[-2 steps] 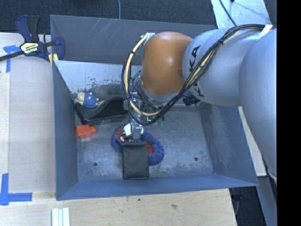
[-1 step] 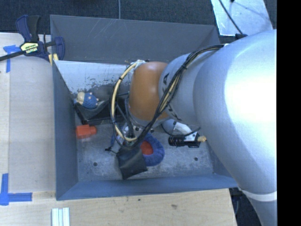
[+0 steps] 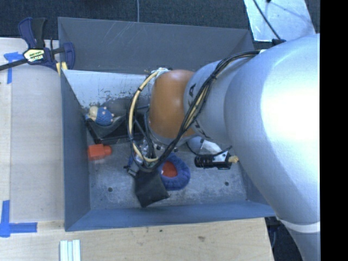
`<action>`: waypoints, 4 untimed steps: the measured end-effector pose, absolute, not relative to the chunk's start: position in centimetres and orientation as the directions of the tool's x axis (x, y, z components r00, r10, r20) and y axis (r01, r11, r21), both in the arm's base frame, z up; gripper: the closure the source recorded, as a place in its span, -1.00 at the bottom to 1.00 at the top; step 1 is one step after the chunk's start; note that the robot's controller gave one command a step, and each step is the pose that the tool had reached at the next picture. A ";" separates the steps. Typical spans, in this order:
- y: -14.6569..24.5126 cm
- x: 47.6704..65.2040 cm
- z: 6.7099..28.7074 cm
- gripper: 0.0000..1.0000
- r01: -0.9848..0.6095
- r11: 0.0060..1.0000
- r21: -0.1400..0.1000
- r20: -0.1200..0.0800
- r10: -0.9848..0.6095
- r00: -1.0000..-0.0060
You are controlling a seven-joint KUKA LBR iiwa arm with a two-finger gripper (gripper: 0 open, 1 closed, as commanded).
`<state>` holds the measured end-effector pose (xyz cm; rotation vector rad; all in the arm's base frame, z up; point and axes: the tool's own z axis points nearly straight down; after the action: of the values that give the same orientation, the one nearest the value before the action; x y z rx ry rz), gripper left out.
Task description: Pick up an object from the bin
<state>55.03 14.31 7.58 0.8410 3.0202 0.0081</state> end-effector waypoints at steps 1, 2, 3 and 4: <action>12.9 57.1 20.7 1.00 0.497 0.867 0.007 -0.008 0.497 -0.867; 14.0 59.0 13.9 1.00 0.474 0.881 -0.003 0.002 0.474 -0.881; 13.4 58.0 11.2 1.00 0.573 0.819 0.011 -0.011 0.573 -0.819; 12.6 57.9 10.7 1.00 0.448 0.894 0.014 -0.023 0.449 -0.893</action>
Offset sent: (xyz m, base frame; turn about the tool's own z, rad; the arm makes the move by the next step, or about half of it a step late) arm 0.0179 -0.0138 0.1258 -0.0224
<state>57.87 12.62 10.75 0.7184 3.0319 0.0136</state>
